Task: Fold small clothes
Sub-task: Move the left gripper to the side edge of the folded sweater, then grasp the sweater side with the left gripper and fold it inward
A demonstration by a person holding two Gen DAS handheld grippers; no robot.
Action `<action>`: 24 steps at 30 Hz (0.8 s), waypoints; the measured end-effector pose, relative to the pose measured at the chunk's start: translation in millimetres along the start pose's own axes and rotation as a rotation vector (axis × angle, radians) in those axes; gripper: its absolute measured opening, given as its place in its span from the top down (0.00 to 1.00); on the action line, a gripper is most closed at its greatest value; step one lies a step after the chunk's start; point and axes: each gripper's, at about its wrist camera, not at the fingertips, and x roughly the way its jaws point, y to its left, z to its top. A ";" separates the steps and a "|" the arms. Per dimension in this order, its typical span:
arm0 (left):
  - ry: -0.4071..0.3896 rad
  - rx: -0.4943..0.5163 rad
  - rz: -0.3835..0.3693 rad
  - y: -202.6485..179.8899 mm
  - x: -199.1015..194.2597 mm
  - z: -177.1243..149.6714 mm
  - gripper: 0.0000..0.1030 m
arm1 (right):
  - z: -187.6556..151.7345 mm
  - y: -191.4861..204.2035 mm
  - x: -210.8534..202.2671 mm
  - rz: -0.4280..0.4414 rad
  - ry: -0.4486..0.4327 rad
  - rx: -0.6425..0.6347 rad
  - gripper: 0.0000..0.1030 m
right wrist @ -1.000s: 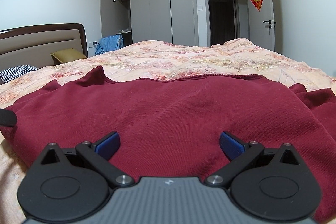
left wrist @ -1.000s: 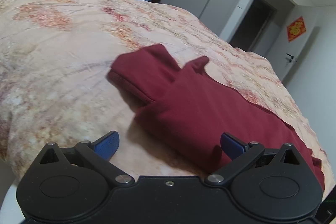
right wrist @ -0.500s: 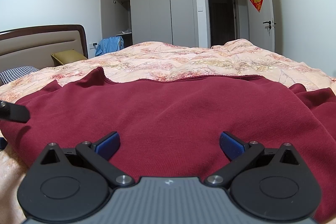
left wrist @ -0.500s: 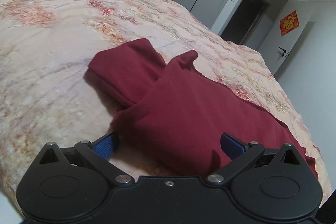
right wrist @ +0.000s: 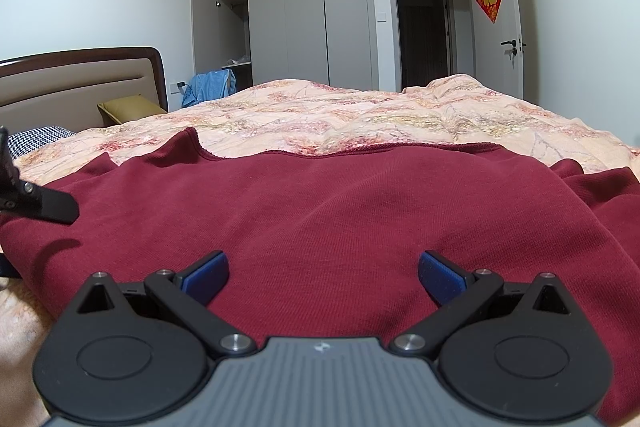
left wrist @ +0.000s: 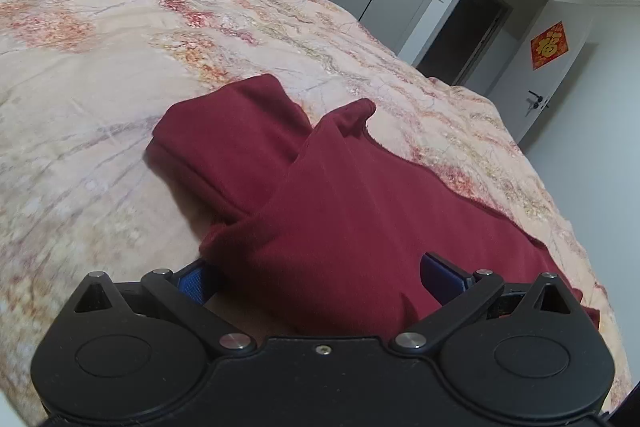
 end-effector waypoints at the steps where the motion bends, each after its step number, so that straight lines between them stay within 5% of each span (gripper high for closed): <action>1: -0.003 -0.003 -0.010 1.4 1.3 1.8 0.01 | 0.1 0.0 0.0 0.000 0.000 0.000 0.00; 11: -0.065 -0.077 -0.035 17.7 3.1 7.4 0.24 | -0.1 -0.2 0.0 0.000 0.000 0.000 0.00; 19: -0.075 -0.093 -0.048 24.3 15.7 18.7 0.28 | -0.3 -0.2 0.0 0.000 0.000 0.000 0.00; 21: -0.078 -0.085 -0.039 23.5 16.5 21.4 0.50 | 0.0 -0.3 -0.2 -0.001 0.000 -0.001 0.00; 24: -0.086 -0.056 -0.033 22.2 14.7 24.1 0.66 | 1.7 -0.7 -0.9 -0.002 0.004 0.000 0.00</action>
